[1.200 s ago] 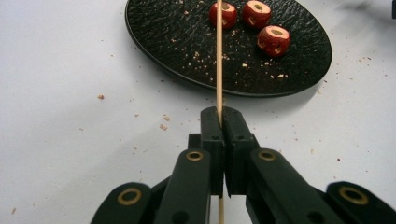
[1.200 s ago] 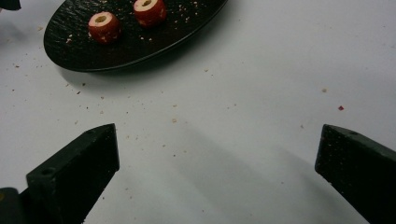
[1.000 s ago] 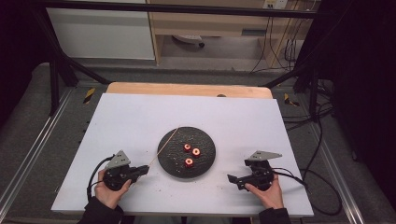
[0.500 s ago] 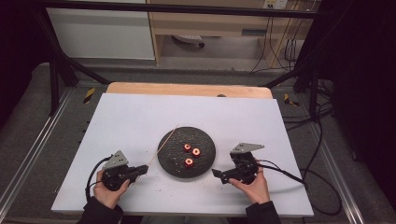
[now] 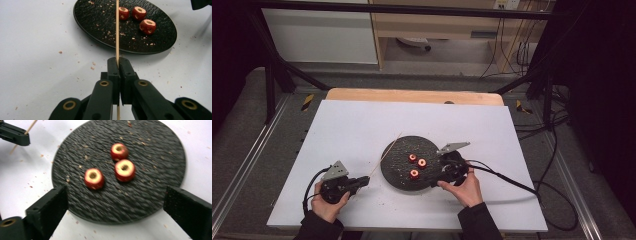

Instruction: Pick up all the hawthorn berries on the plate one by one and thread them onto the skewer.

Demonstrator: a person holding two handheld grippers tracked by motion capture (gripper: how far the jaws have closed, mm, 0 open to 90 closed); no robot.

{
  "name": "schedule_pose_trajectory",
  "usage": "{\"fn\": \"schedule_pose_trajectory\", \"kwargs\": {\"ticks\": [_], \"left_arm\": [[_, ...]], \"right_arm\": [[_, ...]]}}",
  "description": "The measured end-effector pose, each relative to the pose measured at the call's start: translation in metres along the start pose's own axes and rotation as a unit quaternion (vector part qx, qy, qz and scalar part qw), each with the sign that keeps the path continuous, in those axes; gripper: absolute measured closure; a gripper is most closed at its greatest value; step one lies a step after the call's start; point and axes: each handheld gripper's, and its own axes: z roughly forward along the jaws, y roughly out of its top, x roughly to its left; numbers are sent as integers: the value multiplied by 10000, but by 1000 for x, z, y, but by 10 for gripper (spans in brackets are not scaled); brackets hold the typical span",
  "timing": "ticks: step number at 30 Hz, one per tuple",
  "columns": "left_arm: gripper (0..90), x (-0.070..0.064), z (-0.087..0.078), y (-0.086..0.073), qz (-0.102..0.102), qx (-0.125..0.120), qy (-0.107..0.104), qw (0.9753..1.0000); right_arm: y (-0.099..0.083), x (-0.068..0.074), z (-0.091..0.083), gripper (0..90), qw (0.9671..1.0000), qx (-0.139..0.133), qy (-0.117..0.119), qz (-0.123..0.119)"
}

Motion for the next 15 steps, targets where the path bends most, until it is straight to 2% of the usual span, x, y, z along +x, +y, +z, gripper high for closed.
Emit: {"fn": "schedule_pose_trajectory", "kwargs": {"ticks": [5,11,15], "left_arm": [[881,-1,0,0,38,9,12,10000],[881,0,1,-1,36,13,23,10000],[881,0,1,-1,41,14,19,10000]], "right_arm": [[14,10,12,144,9994,327,65,-90],[26,16,26,252,9980,573,230,-140],[30,19,36,330,9964,781,254,-223]]}}
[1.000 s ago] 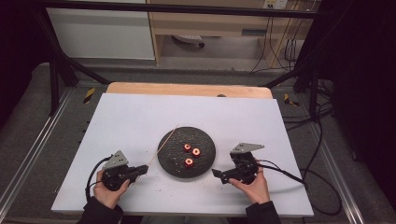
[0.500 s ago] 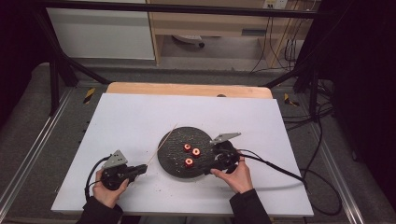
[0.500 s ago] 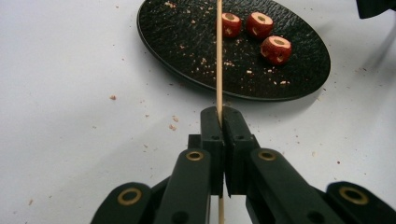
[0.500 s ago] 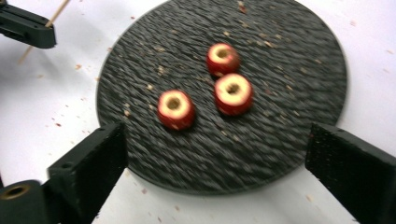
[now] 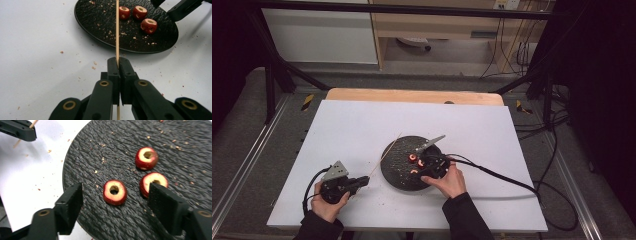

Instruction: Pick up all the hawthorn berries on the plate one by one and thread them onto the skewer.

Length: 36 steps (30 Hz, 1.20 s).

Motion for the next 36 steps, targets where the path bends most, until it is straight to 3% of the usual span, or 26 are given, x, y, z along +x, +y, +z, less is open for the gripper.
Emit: {"fn": "schedule_pose_trajectory", "kwargs": {"ticks": [9,19,27,30,36], "left_arm": [[881,-1,1,0,16,13,0,10000],[881,-1,1,0,26,32,4,10000],[881,-1,1,1,38,51,5,10000],[881,-1,1,1,44,50,10,10000],[881,-1,0,1,40,21,36,10000]], "right_arm": [[5,-1,14,484,9997,209,114,60],[9,-5,22,564,9989,442,120,77],[10,-7,24,616,9978,653,137,-56],[10,-7,24,620,9976,680,130,-92],[13,-6,16,621,9985,510,192,83]]}}
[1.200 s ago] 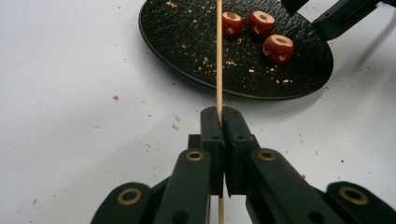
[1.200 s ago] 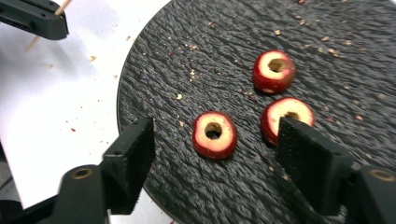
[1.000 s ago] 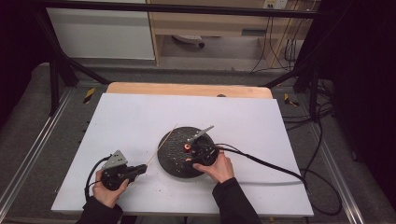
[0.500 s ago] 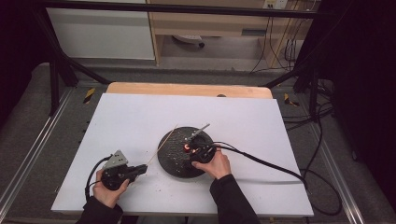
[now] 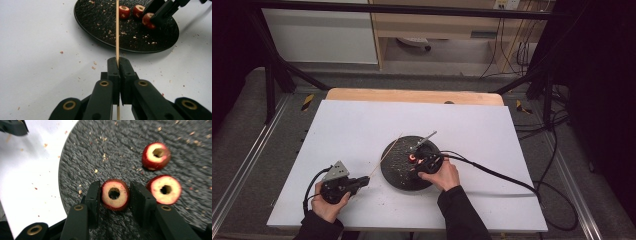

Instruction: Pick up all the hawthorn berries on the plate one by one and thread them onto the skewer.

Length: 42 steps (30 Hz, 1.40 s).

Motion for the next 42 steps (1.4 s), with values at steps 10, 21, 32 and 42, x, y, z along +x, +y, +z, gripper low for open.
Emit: {"fn": "schedule_pose_trajectory", "kwargs": {"ticks": [10,21,32,42], "left_arm": [[881,-2,0,0,12,-40,26,10000],[881,-5,0,0,7,-64,45,10000],[881,-9,2,0,3,-76,45,10000],[881,-10,4,0,-35,-83,60,9999]], "right_arm": [[-3,-4,-33,623,9967,-760,-70,280],[-21,-13,-53,623,9858,-1577,-54,582],[-41,-15,-54,624,9621,-2507,195,1058],[-46,-14,-44,624,9380,-3157,314,1395]]}}
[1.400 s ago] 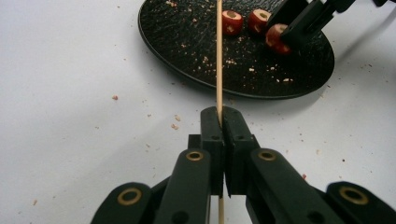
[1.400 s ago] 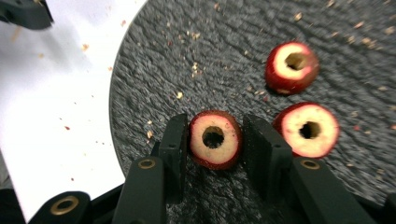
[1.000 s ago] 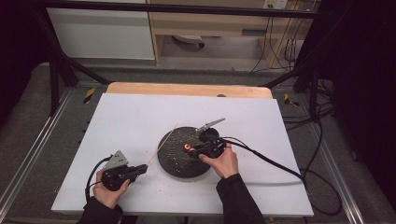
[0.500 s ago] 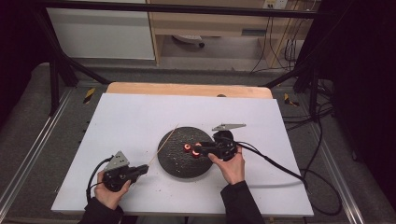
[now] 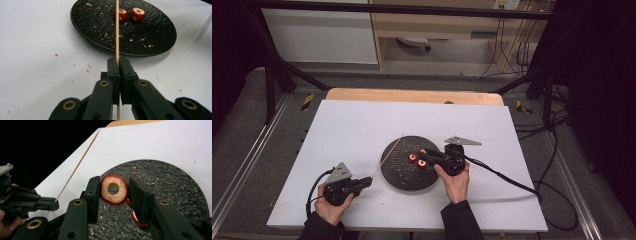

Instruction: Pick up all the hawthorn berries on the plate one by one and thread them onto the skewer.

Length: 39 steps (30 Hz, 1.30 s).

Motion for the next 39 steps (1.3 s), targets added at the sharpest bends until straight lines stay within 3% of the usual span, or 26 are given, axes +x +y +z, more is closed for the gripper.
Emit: {"fn": "schedule_pose_trajectory", "kwargs": {"ticks": [8,14,29,39], "left_arm": [[881,-3,2,0,-31,-2,13,10000],[881,-4,4,0,-56,-15,26,10000],[881,-11,6,1,-66,-82,71,9999],[881,-18,9,3,-63,-151,77,9998]], "right_arm": [[-3,2,5,624,9992,-370,25,158],[-2,3,7,625,9968,-734,67,301],[6,0,12,626,9868,-1478,139,652],[11,-3,14,626,9785,-1934,147,708]]}}
